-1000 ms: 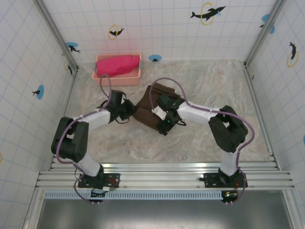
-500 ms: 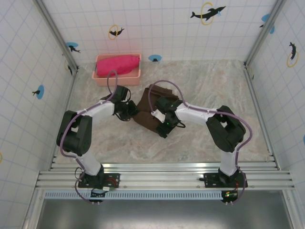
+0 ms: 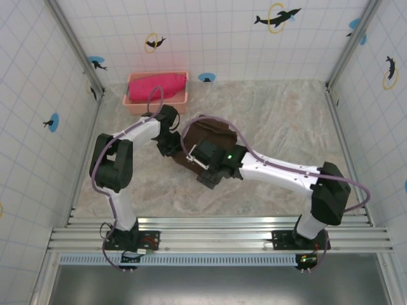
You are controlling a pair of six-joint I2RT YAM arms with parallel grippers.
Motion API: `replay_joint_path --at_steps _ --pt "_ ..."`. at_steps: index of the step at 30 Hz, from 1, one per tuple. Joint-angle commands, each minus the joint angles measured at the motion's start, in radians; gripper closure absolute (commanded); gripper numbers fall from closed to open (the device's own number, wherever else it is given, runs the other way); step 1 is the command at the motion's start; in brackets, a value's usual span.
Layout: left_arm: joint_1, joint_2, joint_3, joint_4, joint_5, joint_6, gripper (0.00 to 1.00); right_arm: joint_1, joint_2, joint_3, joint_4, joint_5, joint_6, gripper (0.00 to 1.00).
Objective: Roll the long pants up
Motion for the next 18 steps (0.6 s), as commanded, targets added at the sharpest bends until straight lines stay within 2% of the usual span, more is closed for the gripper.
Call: replay_joint_path --at_steps 1,8,14,16,18 --pt "-0.030 0.076 0.010 -0.163 -0.056 -0.052 1.00 0.034 0.112 0.046 0.035 0.070 0.012 0.02" --pt "-0.047 0.149 0.096 -0.224 -0.088 -0.075 1.00 0.085 0.311 0.085 0.050 0.143 -0.009 0.02" --pt "-0.046 0.168 0.105 -0.240 -0.094 -0.086 1.00 0.120 0.366 0.029 0.049 0.334 0.027 0.01" --pt "-0.047 0.169 0.103 -0.243 -0.095 -0.089 1.00 0.130 0.374 0.010 0.050 0.420 0.035 0.08" --pt "-0.046 0.171 0.105 -0.249 -0.098 -0.088 1.00 0.137 0.376 -0.010 0.057 0.472 0.038 0.21"
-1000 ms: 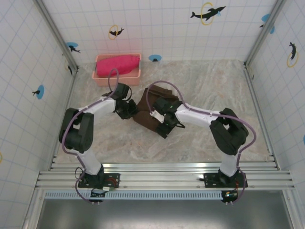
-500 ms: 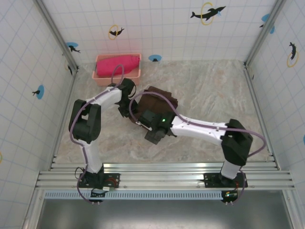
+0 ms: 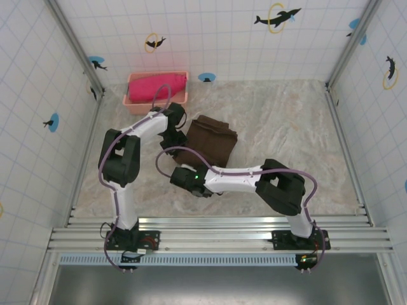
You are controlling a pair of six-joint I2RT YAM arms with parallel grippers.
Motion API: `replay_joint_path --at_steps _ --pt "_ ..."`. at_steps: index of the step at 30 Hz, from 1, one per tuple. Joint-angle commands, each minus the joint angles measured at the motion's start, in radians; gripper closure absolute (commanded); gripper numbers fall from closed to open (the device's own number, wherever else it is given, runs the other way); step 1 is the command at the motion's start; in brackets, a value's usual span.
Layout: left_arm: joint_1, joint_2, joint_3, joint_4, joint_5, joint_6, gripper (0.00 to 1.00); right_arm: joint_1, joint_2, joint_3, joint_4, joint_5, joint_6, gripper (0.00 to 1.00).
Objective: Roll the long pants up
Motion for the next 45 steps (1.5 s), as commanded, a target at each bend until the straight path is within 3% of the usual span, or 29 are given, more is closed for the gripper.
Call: replay_joint_path --at_steps 1,4,5,7,9,13,17,19,21,25,30,36,40,45 --pt "-0.007 0.075 -0.031 -0.107 -0.038 -0.015 1.00 0.012 0.029 -0.052 -0.009 0.142 0.028 0.26" --pt "-0.008 0.070 -0.034 -0.113 -0.043 -0.011 1.00 0.010 0.026 -0.094 0.013 0.178 0.032 0.36" --pt "-0.006 0.067 -0.037 -0.114 -0.046 -0.010 1.00 0.006 0.028 -0.105 0.021 0.178 0.030 0.46" --pt "-0.007 0.062 -0.046 -0.112 -0.048 -0.012 1.00 0.001 0.036 -0.117 0.033 0.162 0.026 0.80" --pt "-0.006 0.050 -0.057 -0.107 -0.046 -0.011 1.00 -0.001 0.038 -0.123 0.043 0.152 0.020 1.00" --pt "-0.005 -0.036 -0.139 -0.011 -0.051 0.031 1.00 -0.037 0.024 -0.124 0.072 -0.032 -0.054 1.00" --pt "0.001 -0.162 -0.285 0.160 -0.025 0.047 0.05 -0.153 -0.002 -0.109 0.076 -0.347 -0.090 1.00" --pt "0.006 -0.214 -0.347 0.242 0.002 0.053 0.03 -0.232 0.008 -0.083 0.049 -0.541 -0.113 1.00" --pt "0.005 -0.271 -0.384 0.267 -0.029 0.062 0.02 -0.292 0.026 -0.060 0.018 -0.659 -0.133 1.00" --pt "0.005 -0.423 -0.487 0.366 -0.083 0.047 0.03 -0.376 0.064 -0.020 -0.043 -0.800 -0.179 1.00" --pt "0.017 -0.573 -0.499 0.391 -0.209 0.042 0.02 -0.401 0.088 0.000 -0.066 -0.849 -0.192 1.00" --pt "0.074 -0.655 -0.416 0.417 -0.249 0.085 0.02 -0.384 0.129 0.015 -0.075 -0.855 -0.196 1.00" --pt "0.069 -0.681 -0.424 0.433 -0.207 0.072 0.03 -0.384 0.161 0.037 -0.087 -0.866 -0.190 1.00" --pt "0.064 -0.769 -0.689 0.714 -0.115 -0.077 0.02 -0.411 0.189 0.043 -0.088 -0.902 -0.179 1.00"
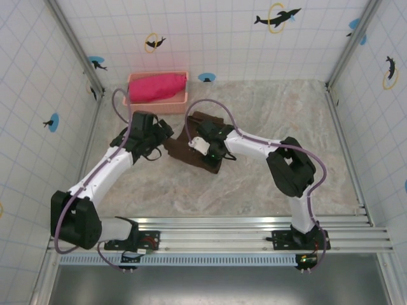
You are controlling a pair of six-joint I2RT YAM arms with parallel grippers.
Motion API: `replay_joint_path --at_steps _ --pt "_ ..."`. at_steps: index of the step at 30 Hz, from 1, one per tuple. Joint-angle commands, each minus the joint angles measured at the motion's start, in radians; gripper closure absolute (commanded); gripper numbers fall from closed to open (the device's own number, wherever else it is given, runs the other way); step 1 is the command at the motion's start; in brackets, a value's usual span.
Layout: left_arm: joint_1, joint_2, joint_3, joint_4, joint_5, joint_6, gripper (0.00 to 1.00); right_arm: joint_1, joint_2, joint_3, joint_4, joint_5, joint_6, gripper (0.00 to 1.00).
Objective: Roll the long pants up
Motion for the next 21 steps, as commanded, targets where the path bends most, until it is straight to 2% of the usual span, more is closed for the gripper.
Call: replay_joint_path --at_steps 1,6,13,15,18,20,21 --pt "-0.004 -0.045 -0.185 0.227 0.070 -0.123 0.02 -0.009 0.166 -0.080 -0.092 -0.128 0.026 1.00" --pt "-0.010 -0.031 -0.355 0.507 0.111 -0.214 0.03 -0.048 0.207 -0.068 -0.086 -0.218 0.033 1.00" --pt "-0.019 0.144 -0.366 0.809 0.132 -0.259 0.03 -0.054 0.242 -0.068 -0.083 -0.324 0.027 1.00" --pt "-0.019 0.184 -0.363 0.849 0.131 -0.273 0.02 -0.052 0.247 -0.067 -0.085 -0.337 0.027 1.00" --pt "-0.018 0.232 -0.334 0.806 0.145 -0.260 0.03 -0.053 0.248 -0.064 -0.091 -0.348 0.024 1.00" --pt "-0.019 0.257 -0.326 0.782 0.160 -0.254 0.08 -0.059 0.247 -0.060 -0.094 -0.359 0.022 1.00" --pt "-0.019 0.265 -0.328 0.768 0.162 -0.253 0.21 -0.064 0.249 -0.055 -0.099 -0.367 0.021 1.00"
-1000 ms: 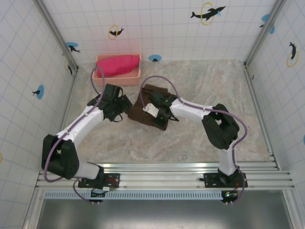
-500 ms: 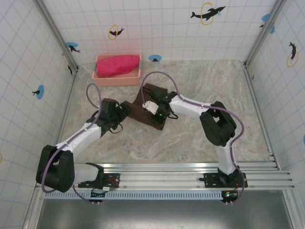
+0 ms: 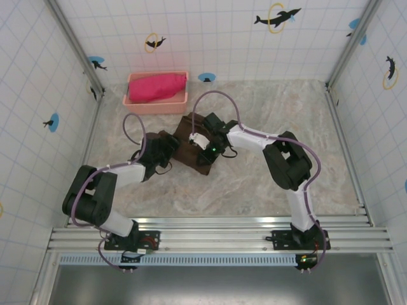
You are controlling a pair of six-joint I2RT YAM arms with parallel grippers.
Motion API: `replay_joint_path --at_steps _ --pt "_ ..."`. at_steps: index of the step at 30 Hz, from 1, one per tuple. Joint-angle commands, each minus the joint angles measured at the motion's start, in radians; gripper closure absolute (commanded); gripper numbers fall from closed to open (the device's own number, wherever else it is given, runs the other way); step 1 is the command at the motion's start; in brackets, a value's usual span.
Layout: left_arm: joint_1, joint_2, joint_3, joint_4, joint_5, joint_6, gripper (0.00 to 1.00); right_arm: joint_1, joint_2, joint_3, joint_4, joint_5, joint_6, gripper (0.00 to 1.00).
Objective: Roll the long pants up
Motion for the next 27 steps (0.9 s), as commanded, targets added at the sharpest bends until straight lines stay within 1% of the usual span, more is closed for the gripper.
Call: replay_joint_path --at_steps 1,2,3,5,6,7,8,10,11,12,14,17,21,27 --pt "-0.006 0.032 0.026 0.007 0.026 0.007 0.41 0.016 0.167 -0.087 -0.171 0.021 -0.002 1.00" --pt "-0.006 0.036 0.029 -0.033 0.024 0.009 0.94 0.013 0.169 -0.079 -0.177 0.021 -0.005 1.00" --pt "-0.006 0.036 0.039 -0.098 0.020 0.014 1.00 0.009 0.171 -0.071 -0.183 0.020 -0.008 1.00" --pt "-0.007 0.031 0.057 -0.189 0.010 0.051 1.00 0.004 0.170 -0.058 -0.198 0.033 -0.009 1.00" --pt "-0.011 0.017 0.070 -0.261 -0.011 0.067 1.00 0.001 0.160 -0.054 -0.206 0.051 -0.007 0.85" --pt "-0.013 0.002 0.087 -0.329 -0.027 0.084 1.00 -0.001 0.143 -0.053 -0.210 0.074 -0.003 0.64" --pt "-0.012 -0.007 0.124 -0.447 -0.045 0.096 1.00 -0.001 0.108 -0.057 -0.214 0.102 0.000 0.44" --pt "-0.014 -0.002 0.212 -0.619 -0.053 0.148 1.00 -0.001 0.010 -0.069 -0.217 0.187 0.007 0.15" --pt "-0.019 0.016 0.276 -0.746 -0.070 0.172 1.00 -0.001 -0.049 -0.075 -0.219 0.235 0.011 0.07" --pt "-0.029 0.039 0.344 -0.857 -0.094 0.197 1.00 0.000 -0.116 -0.081 -0.220 0.291 0.018 0.01" --pt "-0.042 0.102 0.458 -1.036 -0.121 0.226 1.00 0.003 -0.205 -0.084 -0.234 0.357 0.029 0.02" --pt "-0.054 0.228 0.583 -1.209 -0.123 0.246 1.00 0.023 -0.281 -0.091 -0.242 0.407 0.043 0.02" --pt "-0.066 0.363 0.675 -1.321 -0.092 0.219 1.00 0.126 -0.288 -0.079 -0.238 0.518 0.060 0.02" --pt "-0.073 0.493 0.776 -1.431 -0.067 0.178 1.00 0.273 -0.255 0.003 -0.212 0.634 0.114 0.02"
